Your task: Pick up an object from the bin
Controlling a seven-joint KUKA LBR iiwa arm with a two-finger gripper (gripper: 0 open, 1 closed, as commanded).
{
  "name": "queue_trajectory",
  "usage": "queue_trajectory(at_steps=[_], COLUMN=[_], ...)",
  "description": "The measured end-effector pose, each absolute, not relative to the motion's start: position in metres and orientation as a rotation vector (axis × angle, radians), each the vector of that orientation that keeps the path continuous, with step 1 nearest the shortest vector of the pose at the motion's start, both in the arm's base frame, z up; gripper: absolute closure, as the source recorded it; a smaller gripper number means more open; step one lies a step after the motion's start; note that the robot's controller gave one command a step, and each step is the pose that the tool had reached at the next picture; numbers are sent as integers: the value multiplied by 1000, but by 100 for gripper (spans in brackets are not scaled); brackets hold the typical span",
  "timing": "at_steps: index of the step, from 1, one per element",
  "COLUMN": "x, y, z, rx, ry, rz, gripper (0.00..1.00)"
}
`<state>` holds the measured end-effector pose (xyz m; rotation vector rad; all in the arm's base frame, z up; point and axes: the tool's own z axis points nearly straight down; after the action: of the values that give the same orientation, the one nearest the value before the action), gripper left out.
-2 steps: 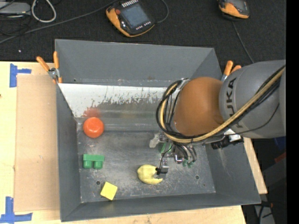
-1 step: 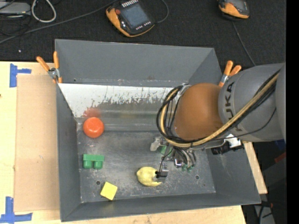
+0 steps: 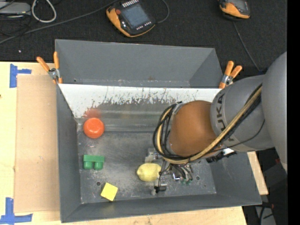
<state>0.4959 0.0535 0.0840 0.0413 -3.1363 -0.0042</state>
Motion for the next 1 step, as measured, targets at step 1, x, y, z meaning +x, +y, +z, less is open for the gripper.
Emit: queue_trajectory(at_steps=[1], x=[500], y=[70], z=[75], rx=[-67], ry=[-3133], rz=[-4], gripper=[0])
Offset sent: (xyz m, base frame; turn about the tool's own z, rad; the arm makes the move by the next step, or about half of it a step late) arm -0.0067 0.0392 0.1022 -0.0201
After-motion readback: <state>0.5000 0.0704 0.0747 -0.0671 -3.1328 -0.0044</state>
